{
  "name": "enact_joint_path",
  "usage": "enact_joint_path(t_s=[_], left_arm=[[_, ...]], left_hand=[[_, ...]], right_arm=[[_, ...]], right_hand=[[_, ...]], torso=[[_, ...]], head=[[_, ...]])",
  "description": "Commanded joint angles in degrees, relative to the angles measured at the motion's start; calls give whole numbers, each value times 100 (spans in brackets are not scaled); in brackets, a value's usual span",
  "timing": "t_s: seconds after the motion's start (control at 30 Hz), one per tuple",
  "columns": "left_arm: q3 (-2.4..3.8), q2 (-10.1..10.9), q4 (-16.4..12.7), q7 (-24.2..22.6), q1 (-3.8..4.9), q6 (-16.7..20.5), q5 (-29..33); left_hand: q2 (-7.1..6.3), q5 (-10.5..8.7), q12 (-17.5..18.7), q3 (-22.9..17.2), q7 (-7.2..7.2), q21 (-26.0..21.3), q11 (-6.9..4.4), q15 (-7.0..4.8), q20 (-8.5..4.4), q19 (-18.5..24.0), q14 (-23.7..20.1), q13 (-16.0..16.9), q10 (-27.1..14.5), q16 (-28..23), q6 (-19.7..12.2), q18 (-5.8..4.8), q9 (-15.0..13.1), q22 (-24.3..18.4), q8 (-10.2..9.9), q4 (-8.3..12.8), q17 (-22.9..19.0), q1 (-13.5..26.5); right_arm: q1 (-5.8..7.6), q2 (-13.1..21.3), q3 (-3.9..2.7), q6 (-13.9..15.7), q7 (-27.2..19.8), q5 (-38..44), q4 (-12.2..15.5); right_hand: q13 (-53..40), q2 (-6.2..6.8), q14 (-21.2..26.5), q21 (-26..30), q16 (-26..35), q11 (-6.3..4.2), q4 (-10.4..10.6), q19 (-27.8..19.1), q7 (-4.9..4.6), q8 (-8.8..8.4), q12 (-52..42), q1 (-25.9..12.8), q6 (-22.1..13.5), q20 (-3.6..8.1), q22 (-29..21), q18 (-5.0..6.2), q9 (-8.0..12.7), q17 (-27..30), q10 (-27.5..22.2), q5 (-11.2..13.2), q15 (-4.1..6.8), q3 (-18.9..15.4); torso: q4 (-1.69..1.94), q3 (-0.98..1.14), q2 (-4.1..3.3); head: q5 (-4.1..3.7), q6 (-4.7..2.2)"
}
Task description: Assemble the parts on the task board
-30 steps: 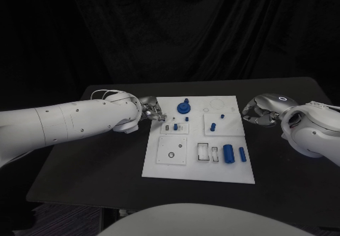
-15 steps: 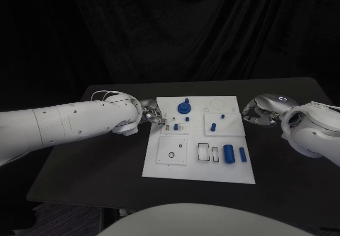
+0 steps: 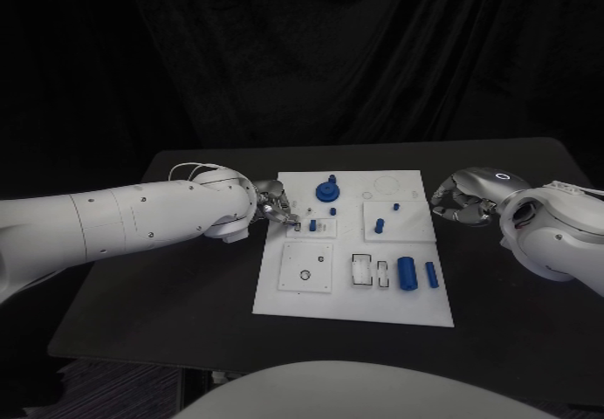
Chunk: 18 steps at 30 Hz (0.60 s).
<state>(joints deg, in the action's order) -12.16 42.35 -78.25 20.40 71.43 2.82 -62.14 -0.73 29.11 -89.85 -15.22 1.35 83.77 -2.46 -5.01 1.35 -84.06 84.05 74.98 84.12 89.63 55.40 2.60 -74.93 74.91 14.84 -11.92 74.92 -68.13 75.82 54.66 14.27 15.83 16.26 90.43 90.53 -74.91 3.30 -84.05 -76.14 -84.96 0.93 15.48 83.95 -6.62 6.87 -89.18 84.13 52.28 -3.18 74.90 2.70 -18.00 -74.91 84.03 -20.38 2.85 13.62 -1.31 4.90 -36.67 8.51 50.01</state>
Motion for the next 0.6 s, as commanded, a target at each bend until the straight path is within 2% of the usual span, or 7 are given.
enact_joint_path(t_s=[0.03, 0.33, 0.6], left_arm=[[5, -19, 0, -48, -31, -89, 12], [5, -32, 0, -77, -99, -71, 12], [5, -42, -51, -70, -121, -71, 12]], left_hand=[[-37, -14, -15, -35, -17, -31, -37, -53, -38, -73, 595, 1502, 588, 37, 32, -24, -134, 921, -20, -10, 1508, 4], [-37, -24, -15, -56, -15, -36, -36, -52, -39, -69, 595, 1502, 588, 37, 26, -23, -133, 918, -27, -9, 1508, 4], [-35, -29, -15, -69, -14, -38, -35, -52, -39, -68, 595, 1502, 588, 37, 23, -23, -132, 917, -31, -9, 1508, 5]], right_arm=[[-14, 4, -3, -9, 62, 4, 1], [-15, 5, -3, -10, 66, 3, 2], [-15, 2, -3, -16, 69, 3, 0]], right_hand=[[-1334, -50, -463, 40, 37, 52, -3, 58, -9, -38, 31, 19, 8, -50, 1068, 57, 10, -1059, 413, -27, -35, 21], [-1334, -50, -463, 40, 37, 52, -3, 58, -9, -38, 31, 19, 8, -50, 1068, 57, 10, -1059, 413, -27, -35, 21], [-1334, -50, -463, 40, 37, 52, -3, 58, -9, -38, 31, 19, 8, -50, 1068, 57, 10, -1059, 413, -27, -35, 21]], torso=[[4, 3, -1], [-2, 3, -2], [-5, 4, 1]], head=[[-2, -1], [5, -1], [3, -1]])
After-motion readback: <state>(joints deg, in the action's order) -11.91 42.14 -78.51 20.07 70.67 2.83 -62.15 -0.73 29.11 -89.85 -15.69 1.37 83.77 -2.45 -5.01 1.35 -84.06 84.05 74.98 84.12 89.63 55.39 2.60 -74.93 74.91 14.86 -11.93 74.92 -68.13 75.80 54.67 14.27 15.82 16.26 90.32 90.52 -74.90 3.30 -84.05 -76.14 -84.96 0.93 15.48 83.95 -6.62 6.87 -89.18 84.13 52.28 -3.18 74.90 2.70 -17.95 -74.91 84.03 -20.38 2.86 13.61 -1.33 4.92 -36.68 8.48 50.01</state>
